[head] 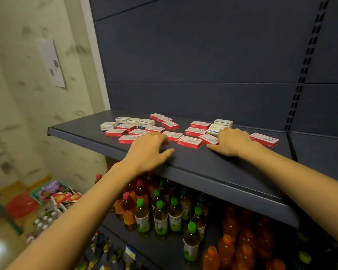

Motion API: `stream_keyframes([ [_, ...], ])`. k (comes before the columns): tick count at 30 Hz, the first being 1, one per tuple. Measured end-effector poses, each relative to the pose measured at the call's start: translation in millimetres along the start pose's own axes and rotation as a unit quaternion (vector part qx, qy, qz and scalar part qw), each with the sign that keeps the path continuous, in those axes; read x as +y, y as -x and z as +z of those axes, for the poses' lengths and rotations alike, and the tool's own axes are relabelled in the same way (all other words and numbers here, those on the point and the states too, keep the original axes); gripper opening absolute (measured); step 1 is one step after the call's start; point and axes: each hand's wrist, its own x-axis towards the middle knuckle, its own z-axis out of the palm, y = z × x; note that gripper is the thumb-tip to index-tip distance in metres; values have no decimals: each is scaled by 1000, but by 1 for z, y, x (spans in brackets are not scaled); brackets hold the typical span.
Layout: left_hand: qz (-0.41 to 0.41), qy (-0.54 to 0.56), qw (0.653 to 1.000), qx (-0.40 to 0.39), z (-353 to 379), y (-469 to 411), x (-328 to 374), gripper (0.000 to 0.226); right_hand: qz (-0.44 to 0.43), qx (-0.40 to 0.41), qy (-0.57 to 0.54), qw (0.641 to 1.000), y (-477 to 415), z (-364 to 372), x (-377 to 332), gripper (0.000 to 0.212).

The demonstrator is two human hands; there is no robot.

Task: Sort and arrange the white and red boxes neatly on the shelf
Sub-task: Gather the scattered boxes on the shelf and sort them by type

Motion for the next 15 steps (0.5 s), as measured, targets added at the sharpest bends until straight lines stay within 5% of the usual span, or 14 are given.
stream_keyframes([
  [9, 113, 83, 989, -36, 23, -64, -28, 30, 88, -4, -22, 996, 5, -15, 6, 60],
  [15, 218, 44, 962, -160, 39, -104, -32, 50, 167, 46, -58, 983, 42, -26, 9, 54],
])
